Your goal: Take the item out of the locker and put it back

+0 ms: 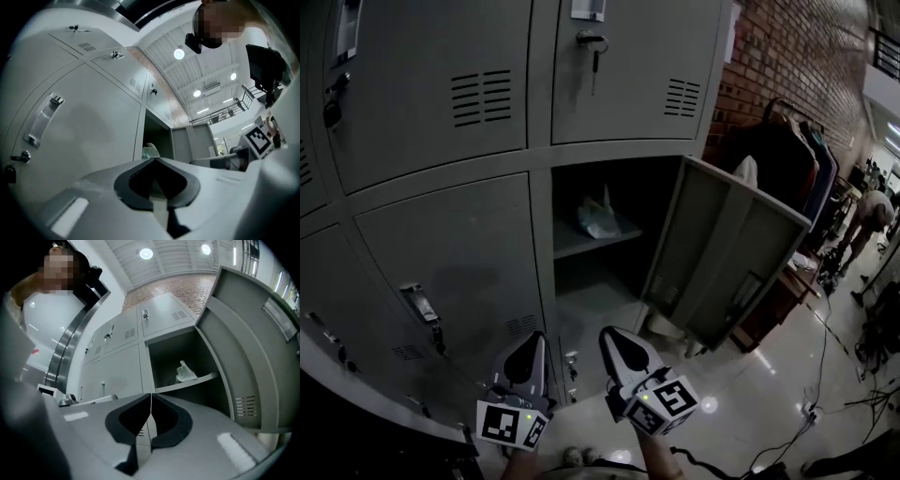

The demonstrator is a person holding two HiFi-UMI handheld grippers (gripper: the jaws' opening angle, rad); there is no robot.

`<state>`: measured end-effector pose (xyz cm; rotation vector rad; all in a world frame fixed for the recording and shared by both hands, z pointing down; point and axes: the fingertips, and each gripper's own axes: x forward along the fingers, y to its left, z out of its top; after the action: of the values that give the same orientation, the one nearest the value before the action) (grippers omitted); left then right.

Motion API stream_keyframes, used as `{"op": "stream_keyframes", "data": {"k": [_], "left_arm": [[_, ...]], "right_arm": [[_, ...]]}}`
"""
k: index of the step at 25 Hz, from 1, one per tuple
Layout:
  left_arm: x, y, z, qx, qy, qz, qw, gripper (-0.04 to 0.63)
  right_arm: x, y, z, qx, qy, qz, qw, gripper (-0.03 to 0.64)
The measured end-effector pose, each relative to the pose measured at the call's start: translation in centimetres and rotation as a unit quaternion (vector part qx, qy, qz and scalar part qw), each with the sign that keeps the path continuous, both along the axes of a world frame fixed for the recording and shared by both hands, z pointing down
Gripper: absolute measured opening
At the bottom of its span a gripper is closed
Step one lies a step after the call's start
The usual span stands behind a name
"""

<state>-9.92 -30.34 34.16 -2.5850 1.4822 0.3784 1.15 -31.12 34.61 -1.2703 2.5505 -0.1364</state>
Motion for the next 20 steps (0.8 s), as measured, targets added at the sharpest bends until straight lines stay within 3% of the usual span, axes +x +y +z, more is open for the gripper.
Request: {"op": "stream_keyframes", "data": {"k": [3, 8, 9, 10, 13, 16, 20], "left_arm": [[0.8, -1.3, 0.2, -0.002, 0.001, 0.004, 1.0, 0.005], [2.1, -2.6, 0.1, 0.001, 0.002, 0.008, 1.0, 0.005], [2.4, -2.7, 0.1, 0.0, 0.002, 0.008, 1.0, 0.005], [2.6, -2.8, 0.1, 0.0, 0.001, 0.008, 1.0, 0.005], [3.2, -3.1, 0.4, -0.005, -0.004, 0.013, 0.9999, 0.005], [3.6, -3.3, 0.8, -0.01, -0.007, 0.018, 0.9998, 0.005], [3.4, -3.6, 0.7, -0.009, -0.008, 0.013, 0.9998, 0.005]], "right_arm": [[0.9, -1.9, -0.1, -0.001, 0.006, 0.011, 1.0, 0.002], [2.2, -5.8, -3.0, 0.016, 0.009, 0.018, 1.0, 0.119], [2.5, -7.1, -4.4, 0.02, 0.005, 0.024, 0.999, 0.191], [2.7, -8.9, -5.9, 0.022, 0.006, 0.033, 0.999, 0.342], [2.9, -15.8, -9.3, -0.003, 0.059, 0.063, 0.996, 0.524], [2.3, -21.7, -9.7, -0.063, 0.099, 0.07, 0.991, 0.532], [1.4, -24.9, -8.8, -0.11, 0.097, 0.058, 0.987, 0.532]]}}
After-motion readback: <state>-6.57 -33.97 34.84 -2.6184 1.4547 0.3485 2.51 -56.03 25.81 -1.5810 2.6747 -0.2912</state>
